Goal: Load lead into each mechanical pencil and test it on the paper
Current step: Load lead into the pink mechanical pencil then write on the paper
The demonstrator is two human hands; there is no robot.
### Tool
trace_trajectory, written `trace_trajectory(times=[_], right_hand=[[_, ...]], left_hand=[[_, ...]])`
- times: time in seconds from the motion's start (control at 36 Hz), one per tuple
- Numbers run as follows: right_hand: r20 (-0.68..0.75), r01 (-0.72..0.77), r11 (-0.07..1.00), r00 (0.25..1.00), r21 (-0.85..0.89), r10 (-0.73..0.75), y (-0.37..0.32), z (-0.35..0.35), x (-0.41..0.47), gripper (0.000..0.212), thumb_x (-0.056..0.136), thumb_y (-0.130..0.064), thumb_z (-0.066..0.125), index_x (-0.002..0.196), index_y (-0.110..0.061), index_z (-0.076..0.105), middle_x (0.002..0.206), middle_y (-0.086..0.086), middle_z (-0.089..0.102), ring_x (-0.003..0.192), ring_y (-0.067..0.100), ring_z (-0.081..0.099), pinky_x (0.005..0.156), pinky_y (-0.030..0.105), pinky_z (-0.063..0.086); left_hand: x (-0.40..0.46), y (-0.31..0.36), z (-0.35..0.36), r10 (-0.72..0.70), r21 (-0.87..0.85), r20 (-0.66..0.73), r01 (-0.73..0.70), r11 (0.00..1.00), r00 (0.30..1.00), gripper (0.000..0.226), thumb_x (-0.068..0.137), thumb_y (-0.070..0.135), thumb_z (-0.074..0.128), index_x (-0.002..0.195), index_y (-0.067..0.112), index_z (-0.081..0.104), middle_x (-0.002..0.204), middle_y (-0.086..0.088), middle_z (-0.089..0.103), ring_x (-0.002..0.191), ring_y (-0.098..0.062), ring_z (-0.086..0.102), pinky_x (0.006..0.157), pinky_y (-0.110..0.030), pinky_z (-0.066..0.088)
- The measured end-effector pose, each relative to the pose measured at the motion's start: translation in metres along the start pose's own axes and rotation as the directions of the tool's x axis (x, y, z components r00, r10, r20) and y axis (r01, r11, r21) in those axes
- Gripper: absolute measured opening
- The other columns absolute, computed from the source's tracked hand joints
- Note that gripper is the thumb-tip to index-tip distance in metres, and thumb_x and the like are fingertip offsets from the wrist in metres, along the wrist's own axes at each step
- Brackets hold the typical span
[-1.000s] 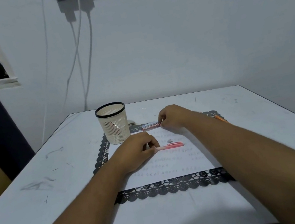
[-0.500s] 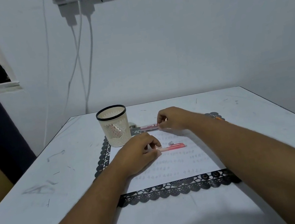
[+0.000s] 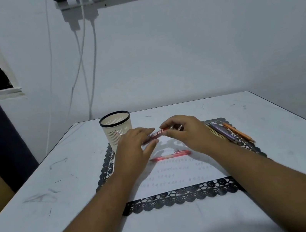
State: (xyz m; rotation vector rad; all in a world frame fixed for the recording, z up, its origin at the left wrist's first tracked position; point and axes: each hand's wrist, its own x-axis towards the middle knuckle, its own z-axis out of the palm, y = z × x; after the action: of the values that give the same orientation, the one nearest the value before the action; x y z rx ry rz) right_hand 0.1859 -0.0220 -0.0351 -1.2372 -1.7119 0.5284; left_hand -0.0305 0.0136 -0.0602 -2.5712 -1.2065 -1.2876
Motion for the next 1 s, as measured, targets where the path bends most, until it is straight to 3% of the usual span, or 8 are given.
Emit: trace_trajectory(times=[0.11,0.25,0.36,0.53,0.67,0.83,1.0], right_hand=[[-0.043,-0.005,0.998,0.999,0.067,0.008,-0.005,-0.004,-0.006,0.014,0.096,-0.026,0.076,0.109,-0.03,0.078,0.089,-0.019,0.07,0.076,0.004,0.058,0.07,0.02,0.048],[-0.043,-0.032,0.989,0.998,0.143,0.039,-0.006,-0.004,-0.014,0.021,0.092,-0.025,0.08,0.11,-0.037,0.078,0.095,-0.01,0.074,0.092,0.025,0.067,0.086,0.041,0.058],[-0.03,-0.033,0.987,0.999,0.16,0.038,-0.008,-0.005,-0.016,0.023,0.092,-0.021,0.08,0.109,-0.036,0.079,0.098,-0.005,0.076,0.095,0.023,0.069,0.092,0.046,0.059],[-0.033,-0.034,0.976,0.999,0.213,0.042,-0.01,-0.005,-0.015,0.018,0.096,-0.02,0.075,0.109,-0.031,0.081,0.1,-0.008,0.079,0.087,0.006,0.067,0.081,0.029,0.053],[-0.045,-0.034,0.961,0.998,0.276,0.048,-0.007,-0.006,-0.016,0.018,0.1,-0.021,0.07,0.113,-0.026,0.081,0.098,-0.005,0.078,0.087,0.009,0.065,0.078,0.03,0.053],[-0.055,-0.015,0.987,0.998,0.157,0.024,-0.005,-0.005,-0.016,0.018,0.103,-0.024,0.066,0.115,-0.027,0.08,0.095,-0.011,0.077,0.086,0.002,0.065,0.076,0.019,0.05],[-0.086,0.013,0.999,0.996,0.053,-0.008,-0.005,-0.002,-0.015,0.021,0.107,-0.022,0.059,0.115,-0.024,0.078,0.093,-0.018,0.075,0.085,0.001,0.065,0.075,0.018,0.049]], left_hand=[[0.001,0.0,0.001,0.025,0.009,0.015,-0.025,1.0,1.0,0.036,0.097,0.049,0.058,0.116,0.025,0.076,0.105,0.012,0.074,0.101,-0.012,0.062,0.088,-0.039,0.047],[0.002,0.002,0.003,0.026,-0.019,0.018,-0.026,0.999,0.999,0.021,0.098,0.036,0.068,0.114,0.025,0.074,0.099,0.013,0.07,0.093,-0.009,0.058,0.083,-0.036,0.048],[0.001,0.001,0.002,0.024,-0.072,0.048,-0.02,0.997,0.999,0.019,0.099,0.034,0.067,0.115,0.025,0.072,0.099,0.015,0.067,0.092,-0.007,0.059,0.08,-0.036,0.052],[0.0,0.001,0.0,0.012,-0.078,0.039,-0.009,0.997,0.999,0.019,0.098,0.031,0.068,0.116,0.025,0.072,0.102,0.014,0.069,0.093,-0.005,0.059,0.08,-0.033,0.053],[0.0,0.004,-0.001,0.027,-0.033,0.016,-0.027,0.999,0.999,0.022,0.098,0.032,0.067,0.118,0.024,0.072,0.103,0.012,0.07,0.092,-0.006,0.058,0.08,-0.03,0.051],[0.0,0.005,-0.003,0.046,-0.021,0.03,-0.046,0.999,0.998,0.022,0.099,0.032,0.066,0.117,0.022,0.073,0.102,0.011,0.07,0.091,-0.008,0.059,0.078,-0.032,0.051],[-0.001,0.006,-0.003,0.048,-0.03,0.051,-0.046,0.998,0.998,0.024,0.1,0.034,0.065,0.118,0.021,0.072,0.102,0.01,0.069,0.091,-0.008,0.059,0.078,-0.033,0.052]])
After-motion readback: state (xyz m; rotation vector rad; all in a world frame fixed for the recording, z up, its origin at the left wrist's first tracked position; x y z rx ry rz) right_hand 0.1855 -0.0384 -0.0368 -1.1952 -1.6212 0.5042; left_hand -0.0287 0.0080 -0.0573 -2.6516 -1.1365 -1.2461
